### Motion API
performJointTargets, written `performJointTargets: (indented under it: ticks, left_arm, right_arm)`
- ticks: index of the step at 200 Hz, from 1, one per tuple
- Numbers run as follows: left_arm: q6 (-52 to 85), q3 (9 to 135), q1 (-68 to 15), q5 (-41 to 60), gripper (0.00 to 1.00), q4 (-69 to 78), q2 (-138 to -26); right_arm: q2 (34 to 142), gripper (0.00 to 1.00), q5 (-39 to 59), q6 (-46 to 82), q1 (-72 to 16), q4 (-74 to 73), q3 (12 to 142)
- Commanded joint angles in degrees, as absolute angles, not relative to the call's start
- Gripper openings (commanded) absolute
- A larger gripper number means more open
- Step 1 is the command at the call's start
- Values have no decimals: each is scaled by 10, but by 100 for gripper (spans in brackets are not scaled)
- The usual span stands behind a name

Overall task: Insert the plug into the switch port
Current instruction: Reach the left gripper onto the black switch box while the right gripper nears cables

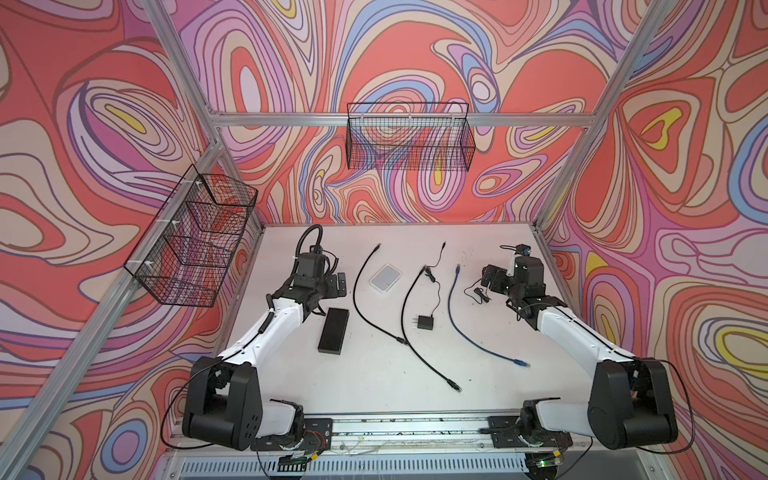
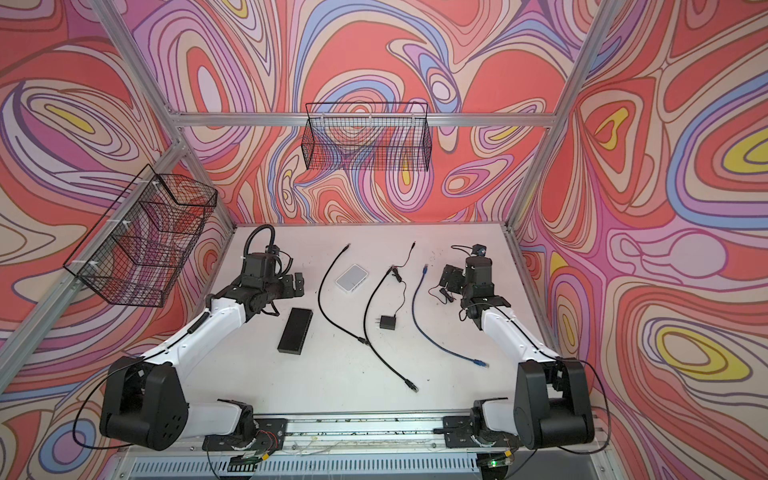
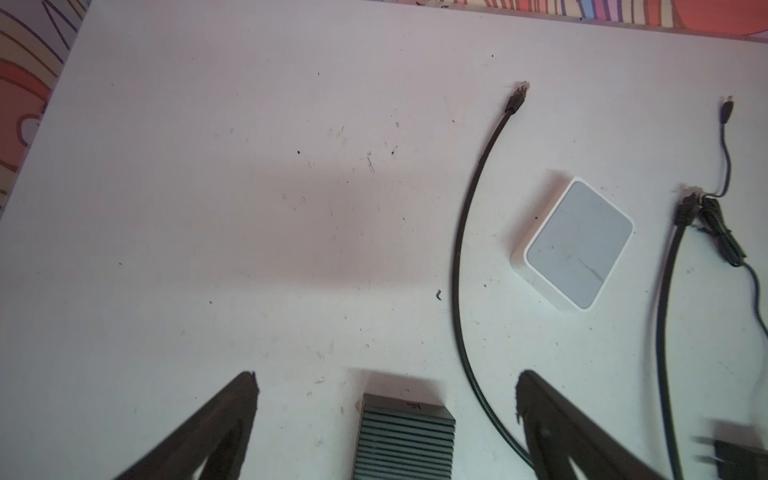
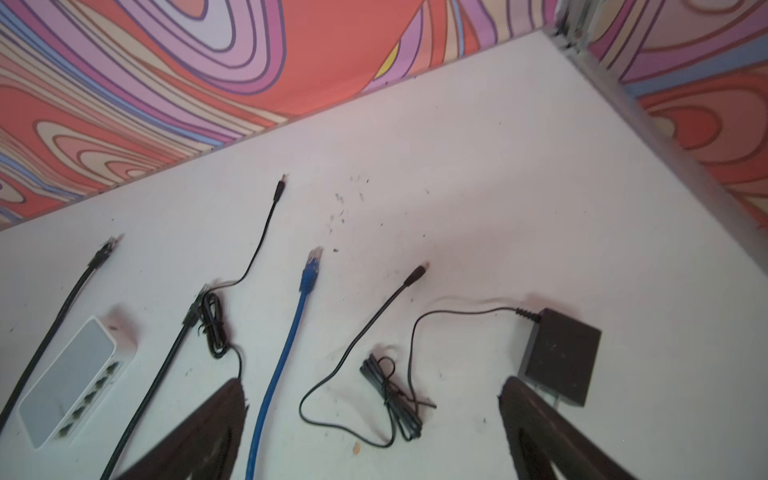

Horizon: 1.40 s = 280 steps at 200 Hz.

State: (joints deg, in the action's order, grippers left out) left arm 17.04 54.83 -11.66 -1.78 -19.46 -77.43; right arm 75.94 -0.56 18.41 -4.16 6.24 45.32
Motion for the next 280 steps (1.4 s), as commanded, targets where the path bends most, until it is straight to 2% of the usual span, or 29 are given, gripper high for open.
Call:
performJointTargets:
  ticks: [1, 33, 56, 114, 183, 280]
  left_arm:
    - [250, 536, -123, 37, 100, -350, -743]
    - [303, 459, -124, 51, 100, -327, -663]
    - [321, 437, -124, 75, 100, -333, -656]
    - [311, 433, -130, 88, 100, -339, -720]
    - [300, 450, -131, 73, 100, -333, -806]
    - [285, 463, -148, 22, 100, -336, -871]
  right_arm:
    - [741, 98, 50, 203, -53, 182, 466]
    - [730, 98, 76, 208, -66, 209, 457]
    - [724, 98, 71, 215, -99, 236, 458]
    - [717, 98, 54, 257, -158, 240, 451]
    - [724, 98, 62, 259, -162, 242, 444]
    - [745, 94, 70, 255, -163, 237, 448]
